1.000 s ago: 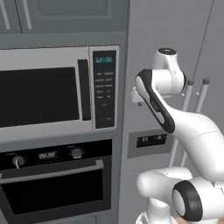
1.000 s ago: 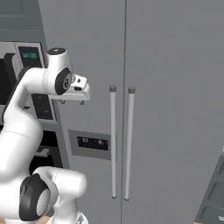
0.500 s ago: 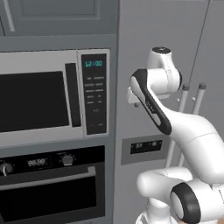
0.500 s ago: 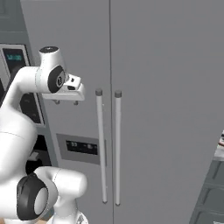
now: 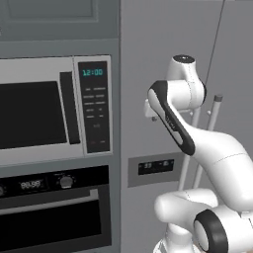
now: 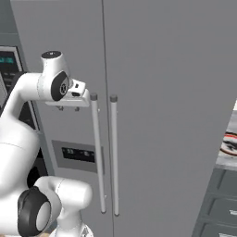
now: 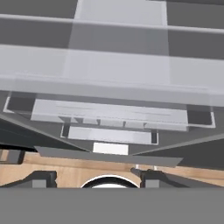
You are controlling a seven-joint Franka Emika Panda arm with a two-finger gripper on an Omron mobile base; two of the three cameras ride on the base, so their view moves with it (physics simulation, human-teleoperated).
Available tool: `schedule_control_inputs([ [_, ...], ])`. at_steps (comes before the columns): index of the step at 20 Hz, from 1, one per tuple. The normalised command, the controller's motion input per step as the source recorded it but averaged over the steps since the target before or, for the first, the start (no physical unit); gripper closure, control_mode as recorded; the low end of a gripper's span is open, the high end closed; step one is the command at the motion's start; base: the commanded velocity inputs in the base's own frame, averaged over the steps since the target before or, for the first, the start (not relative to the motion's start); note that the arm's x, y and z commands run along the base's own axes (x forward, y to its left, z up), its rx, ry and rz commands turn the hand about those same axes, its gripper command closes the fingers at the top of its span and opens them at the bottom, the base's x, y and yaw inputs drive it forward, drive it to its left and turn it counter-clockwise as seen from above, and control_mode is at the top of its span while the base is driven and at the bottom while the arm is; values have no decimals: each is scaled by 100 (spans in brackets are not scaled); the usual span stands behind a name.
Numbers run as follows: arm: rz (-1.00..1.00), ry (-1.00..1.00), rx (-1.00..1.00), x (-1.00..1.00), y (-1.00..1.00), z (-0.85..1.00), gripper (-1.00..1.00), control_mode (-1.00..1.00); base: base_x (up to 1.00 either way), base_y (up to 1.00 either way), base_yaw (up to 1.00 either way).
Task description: Take the baked cake out of the oven and place it on the plate for cooling. Then close the oven door.
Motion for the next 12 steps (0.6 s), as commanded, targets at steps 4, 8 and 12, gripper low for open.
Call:
schedule_control_inputs([
  [4,0,0,0,0,0,0,-100,100,-22,-27,-1],
  [8,0,0,0,0,0,0,-100,100,-32,-28,-2],
  [12,0,0,0,0,0,0,-100,100,0,0,0],
])
